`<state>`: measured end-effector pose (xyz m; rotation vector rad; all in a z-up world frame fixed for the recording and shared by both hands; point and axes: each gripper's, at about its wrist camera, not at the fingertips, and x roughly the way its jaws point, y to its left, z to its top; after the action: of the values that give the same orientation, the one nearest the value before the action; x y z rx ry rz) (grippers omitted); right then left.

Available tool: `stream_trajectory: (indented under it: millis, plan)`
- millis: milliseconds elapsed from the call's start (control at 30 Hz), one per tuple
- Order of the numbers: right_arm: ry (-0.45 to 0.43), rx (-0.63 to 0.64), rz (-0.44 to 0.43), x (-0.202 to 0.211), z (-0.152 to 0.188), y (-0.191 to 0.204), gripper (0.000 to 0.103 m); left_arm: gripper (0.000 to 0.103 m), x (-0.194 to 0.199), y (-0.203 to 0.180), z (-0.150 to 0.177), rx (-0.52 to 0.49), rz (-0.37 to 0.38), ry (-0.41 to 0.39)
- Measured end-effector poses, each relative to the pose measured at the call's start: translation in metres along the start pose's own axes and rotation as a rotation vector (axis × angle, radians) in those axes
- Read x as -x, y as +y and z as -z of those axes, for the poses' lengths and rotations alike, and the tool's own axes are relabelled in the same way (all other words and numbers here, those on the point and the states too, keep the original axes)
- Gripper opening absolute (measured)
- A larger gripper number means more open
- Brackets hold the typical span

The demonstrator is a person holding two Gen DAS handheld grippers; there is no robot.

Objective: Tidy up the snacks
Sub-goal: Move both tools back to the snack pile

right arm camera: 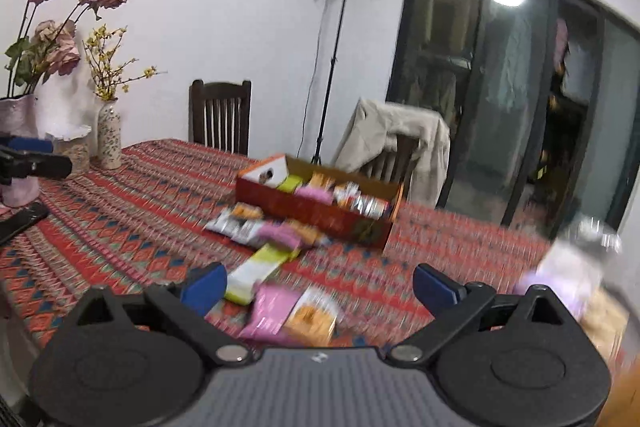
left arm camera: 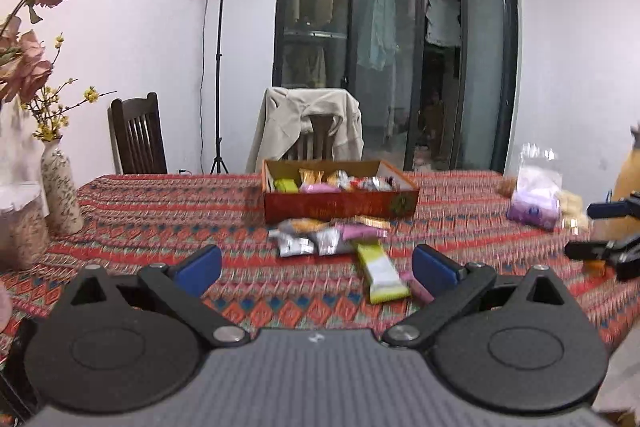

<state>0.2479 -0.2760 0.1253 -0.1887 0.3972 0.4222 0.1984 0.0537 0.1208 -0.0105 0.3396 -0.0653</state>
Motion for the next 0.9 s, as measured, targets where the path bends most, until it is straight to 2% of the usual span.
stream_trajectory:
  millis: [133, 333, 600, 733, 900]
  plan:
    - [0.010, -0.100, -0.019, 0.024, 0.028, 0.003, 0.100, 0.103, 0.013, -0.005, 0.019, -0.045, -0.023, 0.016]
    - [0.043, -0.170, -0.011, 0.033, 0.052, -0.001, 0.100, 0.103, 0.014, -0.009, 0.036, -0.032, 0.001, 0.060]
    - [0.091, -0.191, -0.016, -0.003, 0.064, -0.004, 0.100, 0.103, -0.017, -0.013, 0.047, -0.039, 0.004, 0.131]
    - [0.095, -0.185, 0.030, -0.030, 0.067, -0.005, 0.100, 0.103, -0.042, -0.012, 0.050, -0.040, -0.009, 0.180]
    - [0.094, -0.230, -0.004, -0.062, 0.064, -0.014, 0.099, 0.103, -0.075, -0.010, 0.051, -0.024, -0.002, 0.228]
